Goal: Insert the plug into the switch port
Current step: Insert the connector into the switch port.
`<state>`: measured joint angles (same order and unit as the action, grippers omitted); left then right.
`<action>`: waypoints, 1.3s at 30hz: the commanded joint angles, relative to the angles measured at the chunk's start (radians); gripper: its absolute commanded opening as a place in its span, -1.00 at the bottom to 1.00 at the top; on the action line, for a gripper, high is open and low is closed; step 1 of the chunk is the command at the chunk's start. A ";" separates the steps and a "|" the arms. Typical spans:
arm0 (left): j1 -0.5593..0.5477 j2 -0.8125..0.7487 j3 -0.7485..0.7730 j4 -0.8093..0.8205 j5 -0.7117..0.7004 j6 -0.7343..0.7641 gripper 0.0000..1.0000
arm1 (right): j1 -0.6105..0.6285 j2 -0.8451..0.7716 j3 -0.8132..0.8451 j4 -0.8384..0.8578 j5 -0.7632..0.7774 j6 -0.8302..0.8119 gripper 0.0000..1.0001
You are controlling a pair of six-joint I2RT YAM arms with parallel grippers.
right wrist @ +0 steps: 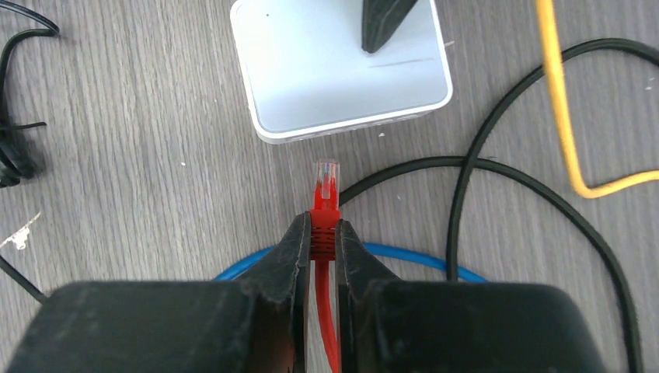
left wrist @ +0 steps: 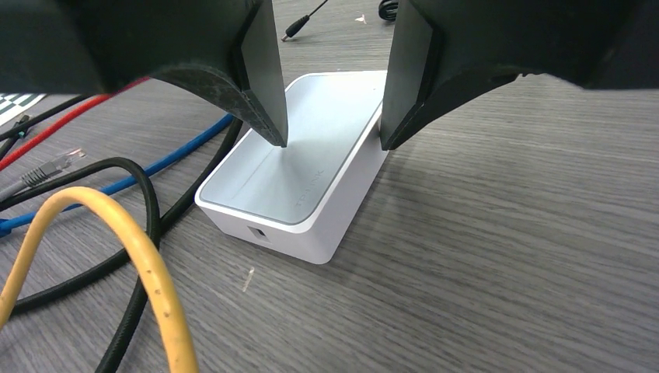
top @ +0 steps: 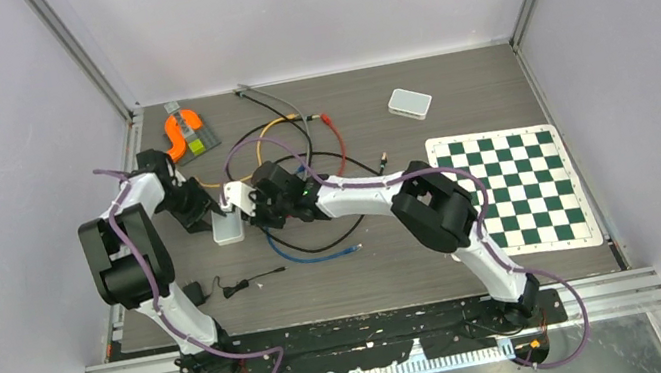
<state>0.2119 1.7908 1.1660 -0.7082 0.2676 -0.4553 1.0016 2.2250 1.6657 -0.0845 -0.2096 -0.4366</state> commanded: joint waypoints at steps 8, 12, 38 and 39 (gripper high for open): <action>0.006 0.054 0.065 -0.029 0.082 0.046 -0.03 | 0.035 0.061 0.048 0.058 0.028 0.103 -0.89; 0.006 0.063 0.079 -0.043 0.112 0.056 -0.06 | 0.034 0.073 0.057 0.070 0.027 0.106 -0.90; 0.003 0.059 -0.020 -0.054 0.303 0.030 -0.29 | 0.035 0.049 -0.053 0.355 0.060 0.247 -0.89; 0.003 0.055 -0.034 -0.050 0.306 0.027 -0.30 | 0.034 0.045 -0.065 0.375 0.060 0.250 -0.90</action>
<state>0.2405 1.8683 1.2015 -0.6945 0.4217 -0.3859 1.0313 2.3043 1.6203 0.1192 -0.1734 -0.2310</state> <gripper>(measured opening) 0.369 0.149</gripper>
